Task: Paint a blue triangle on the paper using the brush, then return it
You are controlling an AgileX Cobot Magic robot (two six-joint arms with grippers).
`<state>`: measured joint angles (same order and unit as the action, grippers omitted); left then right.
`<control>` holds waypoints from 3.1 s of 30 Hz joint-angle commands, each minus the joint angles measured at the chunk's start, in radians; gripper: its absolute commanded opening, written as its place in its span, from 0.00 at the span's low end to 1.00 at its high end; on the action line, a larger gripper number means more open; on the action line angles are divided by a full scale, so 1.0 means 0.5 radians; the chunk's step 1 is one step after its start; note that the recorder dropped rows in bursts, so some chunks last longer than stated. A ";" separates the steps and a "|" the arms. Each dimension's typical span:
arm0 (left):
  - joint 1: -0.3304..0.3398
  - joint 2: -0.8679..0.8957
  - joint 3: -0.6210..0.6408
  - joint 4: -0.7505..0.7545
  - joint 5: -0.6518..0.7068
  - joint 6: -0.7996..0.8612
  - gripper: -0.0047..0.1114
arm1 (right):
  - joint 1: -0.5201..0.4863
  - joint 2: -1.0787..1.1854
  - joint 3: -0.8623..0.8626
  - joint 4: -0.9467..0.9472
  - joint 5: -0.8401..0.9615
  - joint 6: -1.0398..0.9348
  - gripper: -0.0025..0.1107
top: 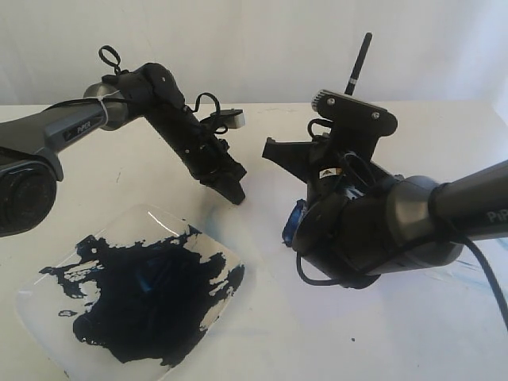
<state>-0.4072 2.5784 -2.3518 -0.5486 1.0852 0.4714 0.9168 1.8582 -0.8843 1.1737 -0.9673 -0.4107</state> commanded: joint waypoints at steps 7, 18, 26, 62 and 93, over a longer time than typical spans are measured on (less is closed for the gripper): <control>-0.008 -0.004 -0.001 0.009 0.009 -0.001 0.04 | 0.006 -0.001 -0.005 0.076 -0.014 -0.084 0.02; -0.008 -0.004 -0.001 0.009 0.009 -0.001 0.04 | 0.006 -0.001 -0.005 0.133 -0.098 -0.174 0.02; -0.008 -0.004 -0.001 0.009 0.009 -0.001 0.04 | 0.006 -0.001 -0.005 0.200 -0.131 -0.262 0.02; -0.008 -0.004 -0.001 0.009 0.009 -0.001 0.04 | 0.006 -0.026 0.003 0.447 -0.368 -0.555 0.02; -0.008 -0.004 -0.001 0.009 0.012 -0.001 0.04 | 0.006 -0.026 0.003 0.329 -0.258 -0.462 0.02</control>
<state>-0.4072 2.5784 -2.3518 -0.5486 1.0852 0.4714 0.9168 1.8548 -0.8843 1.3566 -1.1013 -0.6544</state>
